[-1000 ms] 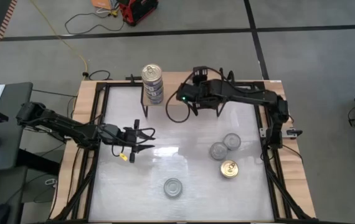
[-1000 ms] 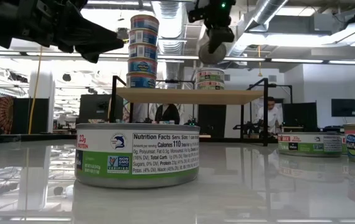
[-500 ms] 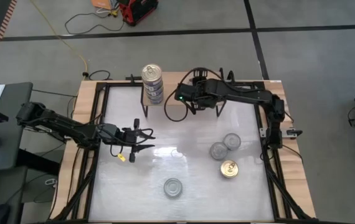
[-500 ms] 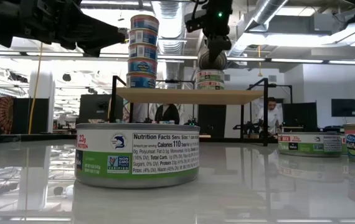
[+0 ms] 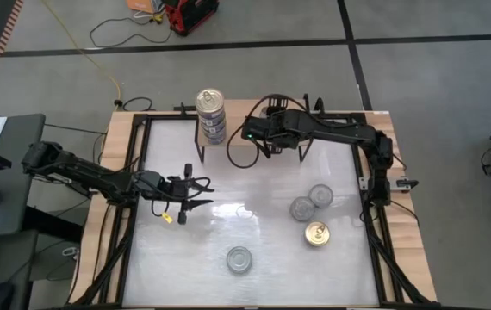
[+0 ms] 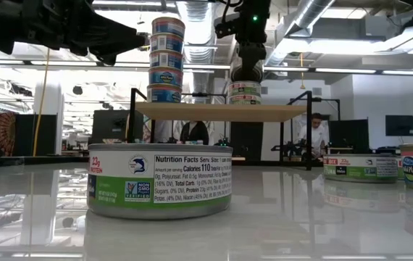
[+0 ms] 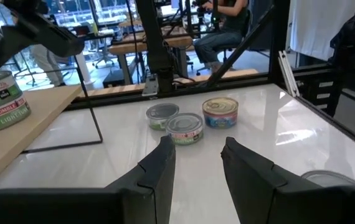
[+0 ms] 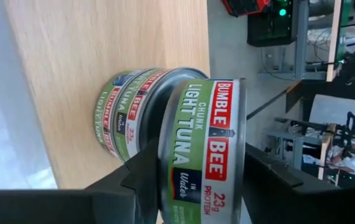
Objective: Stack canned seafood by type on shelf
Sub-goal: Stack the green tuna can on top of the other green tuna cans on the shelf
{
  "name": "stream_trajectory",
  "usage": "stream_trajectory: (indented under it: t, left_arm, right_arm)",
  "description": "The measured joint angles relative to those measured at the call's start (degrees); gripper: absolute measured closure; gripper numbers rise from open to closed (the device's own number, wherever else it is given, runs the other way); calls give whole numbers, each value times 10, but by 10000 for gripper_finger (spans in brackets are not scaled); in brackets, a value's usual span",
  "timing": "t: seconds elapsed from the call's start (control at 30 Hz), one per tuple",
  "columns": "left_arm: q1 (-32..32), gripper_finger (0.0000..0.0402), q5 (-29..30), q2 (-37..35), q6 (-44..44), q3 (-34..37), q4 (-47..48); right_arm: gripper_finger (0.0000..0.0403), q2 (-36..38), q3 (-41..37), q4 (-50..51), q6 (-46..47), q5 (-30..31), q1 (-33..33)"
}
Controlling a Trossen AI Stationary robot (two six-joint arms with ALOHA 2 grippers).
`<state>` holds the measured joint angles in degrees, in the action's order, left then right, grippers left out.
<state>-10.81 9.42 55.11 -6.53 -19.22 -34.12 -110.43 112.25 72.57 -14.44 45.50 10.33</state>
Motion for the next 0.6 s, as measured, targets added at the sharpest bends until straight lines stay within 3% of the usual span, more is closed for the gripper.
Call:
stream_trajectory:
  t: [0.27,0.6]
  left_arm:
    - [0,274,-2,-1,3,0,2]
    - [0,274,-2,-1,3,0,2]
  right_arm:
    - [186,-4,0,2,9,-6,0]
    - [128,-5,0,5,5,-48,-2]
